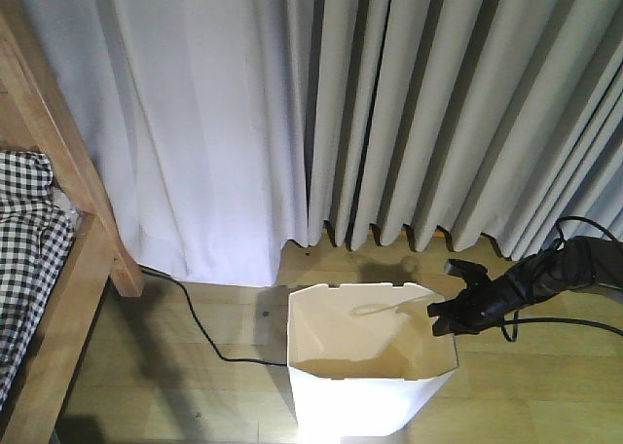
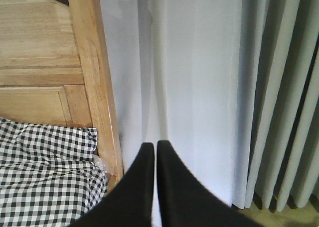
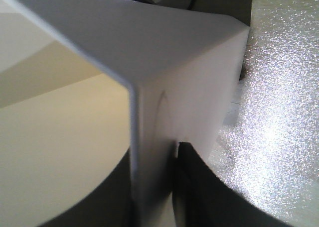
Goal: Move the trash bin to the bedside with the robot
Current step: 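Lower the bin to the floor beside the bed with the right gripper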
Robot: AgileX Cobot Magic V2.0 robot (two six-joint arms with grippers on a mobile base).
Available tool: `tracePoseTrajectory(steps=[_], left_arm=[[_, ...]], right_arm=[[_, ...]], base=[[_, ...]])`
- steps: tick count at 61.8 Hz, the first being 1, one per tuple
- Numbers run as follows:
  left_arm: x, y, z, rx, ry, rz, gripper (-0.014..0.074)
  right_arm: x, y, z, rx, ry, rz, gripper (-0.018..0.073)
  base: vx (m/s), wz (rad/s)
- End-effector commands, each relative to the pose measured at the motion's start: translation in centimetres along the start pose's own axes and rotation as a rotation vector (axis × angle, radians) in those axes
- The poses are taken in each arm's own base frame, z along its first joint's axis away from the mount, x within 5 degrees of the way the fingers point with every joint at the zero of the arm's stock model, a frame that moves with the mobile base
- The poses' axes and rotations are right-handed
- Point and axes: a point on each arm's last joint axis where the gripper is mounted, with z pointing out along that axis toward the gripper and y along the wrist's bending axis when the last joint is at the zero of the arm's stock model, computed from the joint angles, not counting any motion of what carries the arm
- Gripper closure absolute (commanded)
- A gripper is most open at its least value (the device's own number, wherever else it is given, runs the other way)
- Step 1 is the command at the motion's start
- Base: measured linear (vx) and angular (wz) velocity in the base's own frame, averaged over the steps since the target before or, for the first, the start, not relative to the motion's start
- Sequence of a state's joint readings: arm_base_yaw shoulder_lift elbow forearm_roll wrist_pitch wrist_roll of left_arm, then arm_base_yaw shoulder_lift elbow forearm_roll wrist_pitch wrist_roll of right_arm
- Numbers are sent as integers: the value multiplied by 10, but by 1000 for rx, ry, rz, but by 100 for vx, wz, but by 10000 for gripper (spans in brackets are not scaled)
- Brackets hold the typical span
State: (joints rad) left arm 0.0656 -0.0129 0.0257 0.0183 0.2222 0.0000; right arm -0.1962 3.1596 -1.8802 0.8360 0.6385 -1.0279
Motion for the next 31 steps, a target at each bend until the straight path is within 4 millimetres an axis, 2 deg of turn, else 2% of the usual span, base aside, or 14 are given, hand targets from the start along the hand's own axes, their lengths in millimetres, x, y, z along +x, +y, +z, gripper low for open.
tracePoseTrajectory(steps=[1, 16, 24, 31], left_arm=[[-1, 0, 0, 0, -67, -4, 603], [-1, 0, 0, 0, -67, -4, 603], [-1, 0, 0, 0, -67, -4, 603], [-1, 0, 0, 0, -67, -4, 603]], right_arm=[[-18, 16, -18, -77, -17, -1, 498], [-17, 15, -18, -61, -9, -13, 401], [-17, 15, -18, -57, -9, -14, 281], [-17, 15, -18, -58, -9, -14, 139]], base=[[0, 0], [0, 0], [0, 0], [0, 0]])
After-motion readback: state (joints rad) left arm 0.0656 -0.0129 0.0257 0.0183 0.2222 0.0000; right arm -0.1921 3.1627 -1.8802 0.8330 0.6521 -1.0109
